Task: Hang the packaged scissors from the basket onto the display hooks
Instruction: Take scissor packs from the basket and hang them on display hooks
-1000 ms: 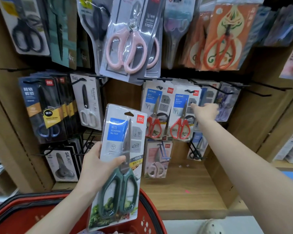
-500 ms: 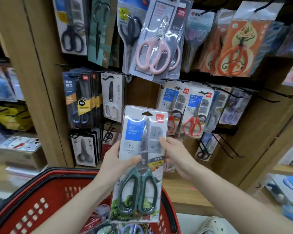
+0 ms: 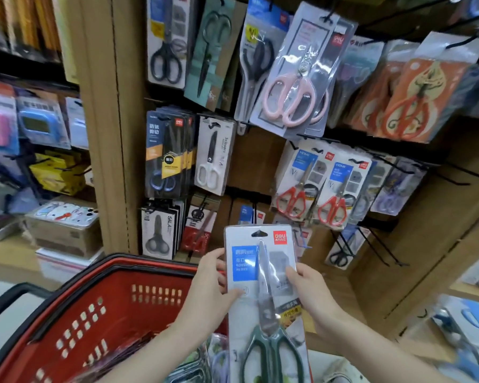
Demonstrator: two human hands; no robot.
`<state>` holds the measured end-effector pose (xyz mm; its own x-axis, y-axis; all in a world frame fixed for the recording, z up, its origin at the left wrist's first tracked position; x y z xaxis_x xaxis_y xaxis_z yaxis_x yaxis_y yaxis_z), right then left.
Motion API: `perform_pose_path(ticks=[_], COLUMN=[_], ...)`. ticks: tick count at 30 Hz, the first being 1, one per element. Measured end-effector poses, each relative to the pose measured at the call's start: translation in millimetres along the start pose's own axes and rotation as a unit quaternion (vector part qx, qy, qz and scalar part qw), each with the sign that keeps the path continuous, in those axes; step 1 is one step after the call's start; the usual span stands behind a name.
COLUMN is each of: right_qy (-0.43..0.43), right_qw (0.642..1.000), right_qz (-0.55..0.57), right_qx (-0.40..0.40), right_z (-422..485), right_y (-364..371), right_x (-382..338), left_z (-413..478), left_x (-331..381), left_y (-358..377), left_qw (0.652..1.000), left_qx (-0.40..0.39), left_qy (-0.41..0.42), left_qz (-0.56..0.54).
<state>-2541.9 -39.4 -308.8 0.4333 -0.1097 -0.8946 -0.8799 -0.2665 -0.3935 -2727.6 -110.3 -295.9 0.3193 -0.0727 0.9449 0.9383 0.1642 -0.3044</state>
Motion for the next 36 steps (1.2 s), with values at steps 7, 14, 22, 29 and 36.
perform_pose_path(ticks=[7, 14, 22, 29, 36], right_qy=[-0.035, -0.103, -0.081, -0.096, -0.132], right_qw=[0.999, 0.994, 0.989, 0.981, 0.975], right_qz=[0.03, -0.012, 0.07, 0.081, 0.061], right_qx=[0.004, 0.032, 0.103, 0.145, 0.17], right_z=[0, 40, 115, 163, 173], right_y=[3, 30, 29, 16, 9], right_x=[-53, -127, -151, -159, -150], left_z=[14, 61, 131, 190, 204], left_x=[25, 50, 86, 120, 119], left_y=[-27, -97, -129, -141, -135], left_qw=[0.988, 0.976, 0.929, 0.86, 0.841], left_qx=[0.014, 0.075, 0.09, 0.122, 0.122], left_qy=[0.121, 0.165, 0.212, 0.256, 0.29], left_qz=[0.091, 0.125, 0.291, 0.424, 0.44])
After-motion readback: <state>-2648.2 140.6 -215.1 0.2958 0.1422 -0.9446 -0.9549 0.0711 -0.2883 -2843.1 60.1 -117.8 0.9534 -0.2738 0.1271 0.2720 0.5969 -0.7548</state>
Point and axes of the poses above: each hand's wrist, its own z-axis towards the middle knuckle, its own y-axis out of the palm, x = y × z, the point moved 8 cm from there along z, towards the middle knuckle, and after that the axes turned 6 degrees about -x, right-handed, at the moved point
